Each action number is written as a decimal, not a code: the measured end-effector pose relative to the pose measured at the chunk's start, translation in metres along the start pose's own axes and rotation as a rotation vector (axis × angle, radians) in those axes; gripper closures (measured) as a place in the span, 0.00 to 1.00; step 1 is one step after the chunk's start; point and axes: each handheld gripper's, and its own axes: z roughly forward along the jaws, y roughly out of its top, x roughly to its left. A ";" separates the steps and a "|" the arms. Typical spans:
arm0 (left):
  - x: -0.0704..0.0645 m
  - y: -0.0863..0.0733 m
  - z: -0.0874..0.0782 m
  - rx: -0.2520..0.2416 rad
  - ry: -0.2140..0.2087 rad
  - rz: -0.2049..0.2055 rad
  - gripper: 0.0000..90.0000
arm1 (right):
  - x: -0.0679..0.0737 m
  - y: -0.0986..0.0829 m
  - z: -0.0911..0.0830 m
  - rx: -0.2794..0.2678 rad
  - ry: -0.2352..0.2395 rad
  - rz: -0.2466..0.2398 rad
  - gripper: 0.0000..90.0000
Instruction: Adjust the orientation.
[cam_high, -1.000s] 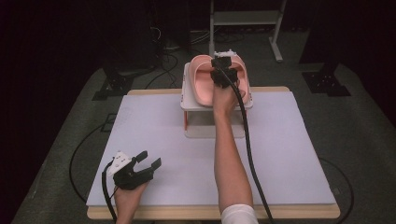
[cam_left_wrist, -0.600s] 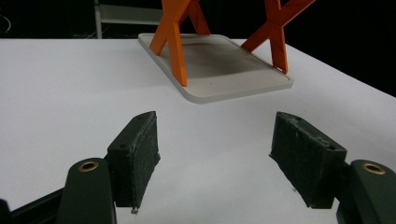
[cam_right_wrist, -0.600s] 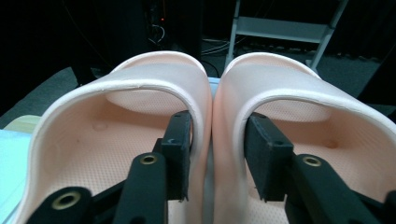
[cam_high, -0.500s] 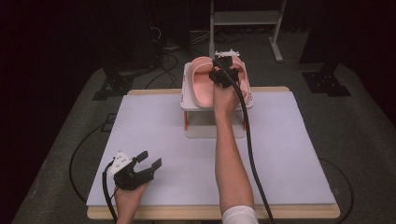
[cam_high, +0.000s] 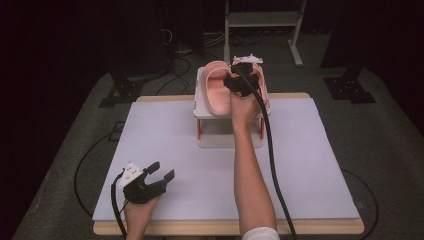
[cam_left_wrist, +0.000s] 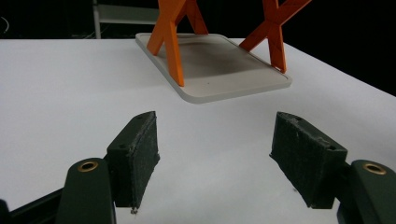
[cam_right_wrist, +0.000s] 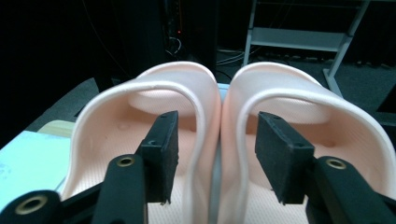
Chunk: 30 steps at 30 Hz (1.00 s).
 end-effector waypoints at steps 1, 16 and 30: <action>0.000 0.000 0.000 0.003 0.000 0.001 0.34 | -0.001 -0.001 -0.001 -0.003 0.000 -0.002 0.54; -0.002 0.001 0.007 0.012 -0.016 0.019 0.34 | -0.016 -0.015 -0.027 -0.041 0.068 0.031 0.47; -0.005 0.001 0.011 0.022 -0.024 0.028 0.33 | -0.032 -0.033 -0.063 -0.095 0.159 0.042 0.43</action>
